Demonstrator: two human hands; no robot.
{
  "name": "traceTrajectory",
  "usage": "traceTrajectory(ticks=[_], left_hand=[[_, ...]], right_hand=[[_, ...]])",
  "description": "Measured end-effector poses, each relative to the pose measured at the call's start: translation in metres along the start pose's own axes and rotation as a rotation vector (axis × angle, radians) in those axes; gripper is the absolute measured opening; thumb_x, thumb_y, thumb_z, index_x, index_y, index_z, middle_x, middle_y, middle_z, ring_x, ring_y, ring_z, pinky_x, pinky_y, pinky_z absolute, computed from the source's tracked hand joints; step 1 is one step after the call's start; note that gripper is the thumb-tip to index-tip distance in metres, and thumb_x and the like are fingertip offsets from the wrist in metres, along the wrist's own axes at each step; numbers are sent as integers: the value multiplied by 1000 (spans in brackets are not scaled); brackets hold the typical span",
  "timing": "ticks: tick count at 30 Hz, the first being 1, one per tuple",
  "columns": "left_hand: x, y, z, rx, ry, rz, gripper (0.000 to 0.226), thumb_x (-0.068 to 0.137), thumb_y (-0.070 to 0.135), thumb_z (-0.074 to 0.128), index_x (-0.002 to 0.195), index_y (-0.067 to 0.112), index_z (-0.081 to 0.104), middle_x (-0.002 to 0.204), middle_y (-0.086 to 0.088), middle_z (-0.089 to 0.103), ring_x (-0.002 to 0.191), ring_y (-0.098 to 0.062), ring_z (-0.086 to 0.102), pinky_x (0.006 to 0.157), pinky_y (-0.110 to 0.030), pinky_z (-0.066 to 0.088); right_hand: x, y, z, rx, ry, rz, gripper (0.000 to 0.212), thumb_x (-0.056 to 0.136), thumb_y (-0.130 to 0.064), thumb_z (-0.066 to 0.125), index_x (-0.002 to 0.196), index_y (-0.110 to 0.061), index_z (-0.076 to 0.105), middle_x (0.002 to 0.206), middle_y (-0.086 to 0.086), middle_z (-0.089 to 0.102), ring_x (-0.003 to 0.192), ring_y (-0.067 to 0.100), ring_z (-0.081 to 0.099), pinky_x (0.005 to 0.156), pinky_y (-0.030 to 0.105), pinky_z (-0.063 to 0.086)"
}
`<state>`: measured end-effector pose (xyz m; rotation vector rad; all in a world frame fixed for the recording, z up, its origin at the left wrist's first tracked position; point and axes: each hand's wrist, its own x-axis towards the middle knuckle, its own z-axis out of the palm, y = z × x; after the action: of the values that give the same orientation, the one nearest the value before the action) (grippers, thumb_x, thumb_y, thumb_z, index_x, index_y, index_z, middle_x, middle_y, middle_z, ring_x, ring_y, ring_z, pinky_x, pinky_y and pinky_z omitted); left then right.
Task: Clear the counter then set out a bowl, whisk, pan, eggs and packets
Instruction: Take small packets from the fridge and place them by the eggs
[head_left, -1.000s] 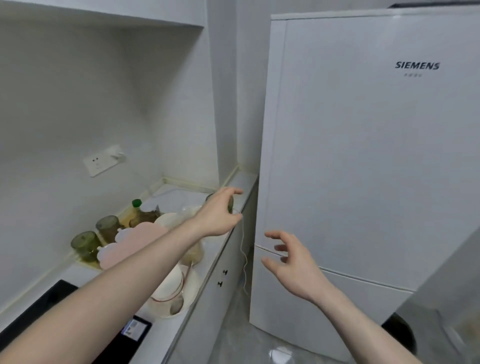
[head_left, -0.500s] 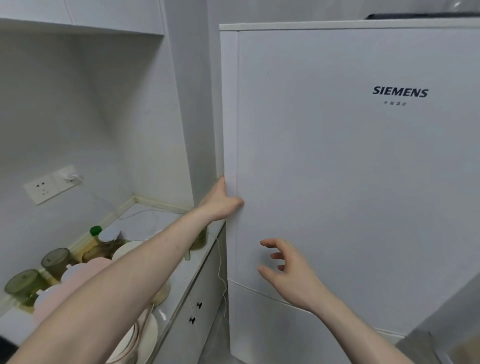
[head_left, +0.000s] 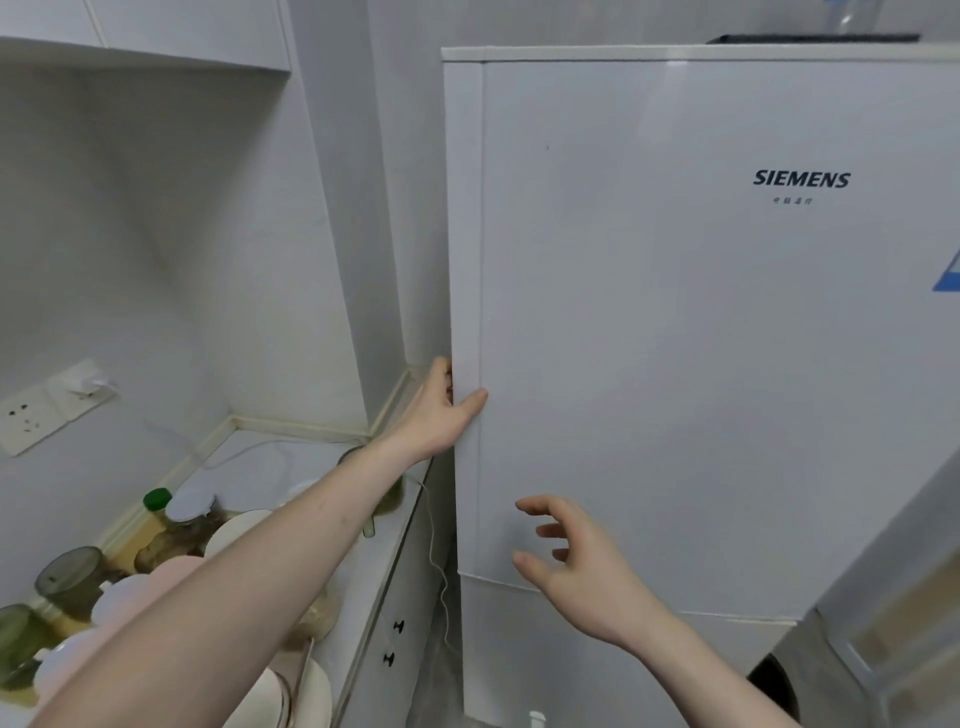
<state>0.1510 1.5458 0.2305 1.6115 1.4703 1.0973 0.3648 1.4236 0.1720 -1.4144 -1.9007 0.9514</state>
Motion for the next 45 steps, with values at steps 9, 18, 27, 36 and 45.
traceTrajectory(ticks=[9,18,27,36,45], left_hand=[[-54,-10,-34,64,-160,162,30,94,27,68,121,19,56,119,13,65,113,-5,62,98,-29,49],[-95,4,-58,-33,-492,306,36,73,-3,52,81,26,73,99,15,71,102,-6,63,90,-32,47],[-111,26,-38,-78,-876,401,47,81,-19,49,94,17,76,111,-6,76,119,-22,65,107,-36,47],[-94,1,5,142,-623,234,38,90,-4,50,96,22,78,96,11,74,98,-4,68,84,-17,51],[-105,-41,119,510,-814,384,29,82,13,55,98,32,71,110,5,70,103,-15,64,87,-32,54]], right_hand=[[-38,-28,45,-55,-69,15,42,91,-37,68,129,-44,52,128,-30,49,115,-8,51,90,9,44],[-68,-56,103,-105,-151,-34,43,90,-40,69,130,-39,54,126,-21,53,112,-2,52,94,11,44],[-72,-58,134,-141,-75,39,45,87,-37,69,130,-36,54,128,-20,50,113,-4,48,92,6,34],[-110,-31,122,-75,173,217,45,86,-36,69,125,-43,49,126,-27,43,116,-8,45,99,12,34],[-169,12,96,-107,336,418,49,77,-43,70,124,-41,54,125,-26,49,118,-6,51,104,18,40]])
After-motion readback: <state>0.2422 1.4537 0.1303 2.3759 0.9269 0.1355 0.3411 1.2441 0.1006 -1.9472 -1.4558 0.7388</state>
